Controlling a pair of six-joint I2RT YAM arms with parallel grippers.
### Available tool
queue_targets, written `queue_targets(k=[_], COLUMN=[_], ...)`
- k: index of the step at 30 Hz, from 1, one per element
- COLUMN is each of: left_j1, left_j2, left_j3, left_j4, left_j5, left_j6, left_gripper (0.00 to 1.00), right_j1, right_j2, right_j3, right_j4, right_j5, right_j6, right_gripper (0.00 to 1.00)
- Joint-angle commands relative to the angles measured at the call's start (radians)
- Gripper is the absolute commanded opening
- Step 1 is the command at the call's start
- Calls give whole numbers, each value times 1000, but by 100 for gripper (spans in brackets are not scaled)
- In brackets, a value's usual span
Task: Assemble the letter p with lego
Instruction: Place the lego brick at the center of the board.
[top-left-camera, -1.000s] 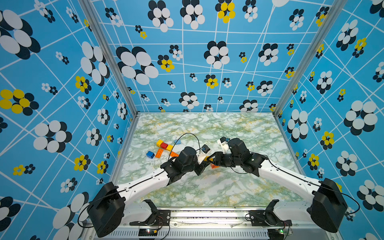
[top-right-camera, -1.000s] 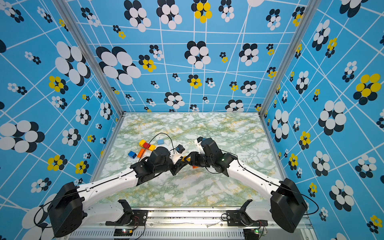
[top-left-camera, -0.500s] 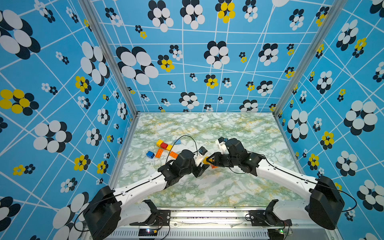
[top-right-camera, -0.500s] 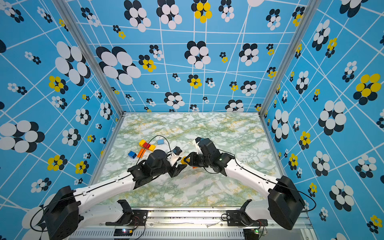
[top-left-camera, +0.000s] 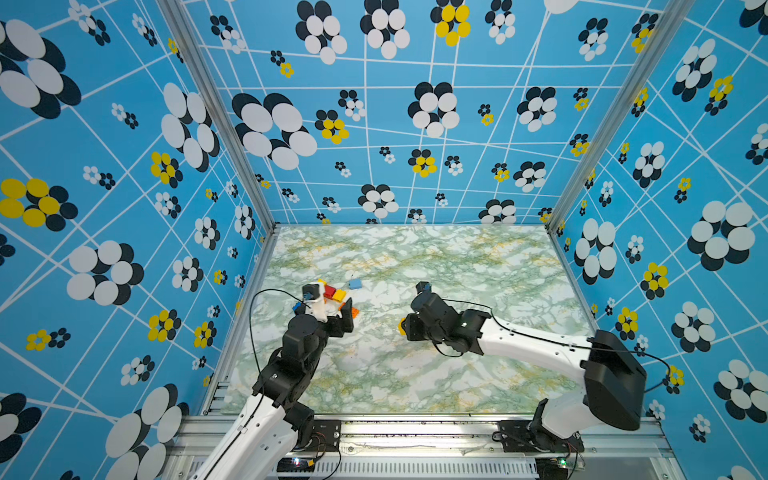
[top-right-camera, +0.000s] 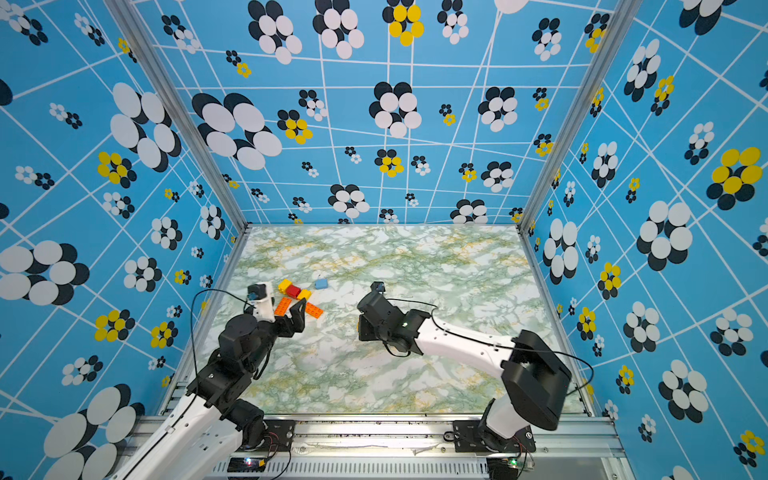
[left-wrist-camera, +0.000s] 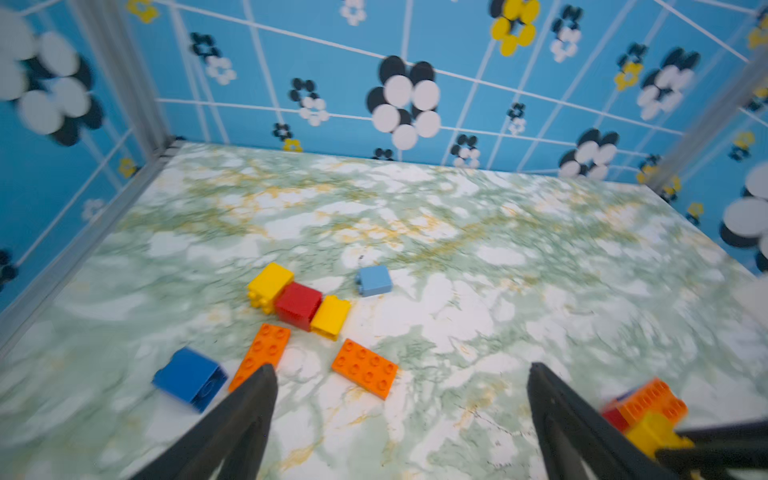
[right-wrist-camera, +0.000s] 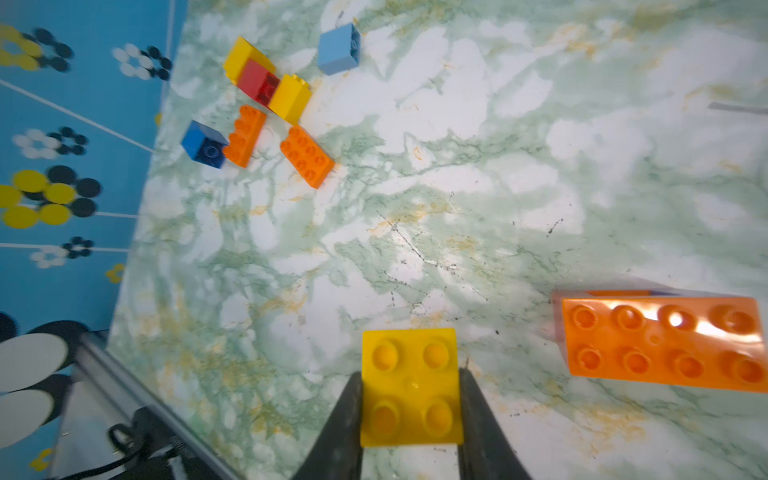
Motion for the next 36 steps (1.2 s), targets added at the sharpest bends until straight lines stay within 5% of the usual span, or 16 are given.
queue_targets(k=[1, 17, 28, 32, 36], left_j1=[66, 192, 300, 337, 397], left_j2=[-33, -42, 180, 282, 382], left_j3=[-29, -66, 36, 111, 167], left_j4=[-149, -202, -299, -395, -402], left_j5=[-79, -14, 34, -53, -8], left_j6=[-100, -151, -197, -213, -231], left_gripper=[96, 97, 93, 94, 92], right_j1=[52, 110, 115, 114, 114], right_j2=[83, 283, 252, 204, 129], right_j3=[63, 151, 138, 126, 115], right_j4=[-72, -137, -116, -89, -69], right_j5=[157, 315, 297, 265, 243], right_j6=[26, 53, 55, 39, -7], right_gripper=[14, 17, 47, 54, 56])
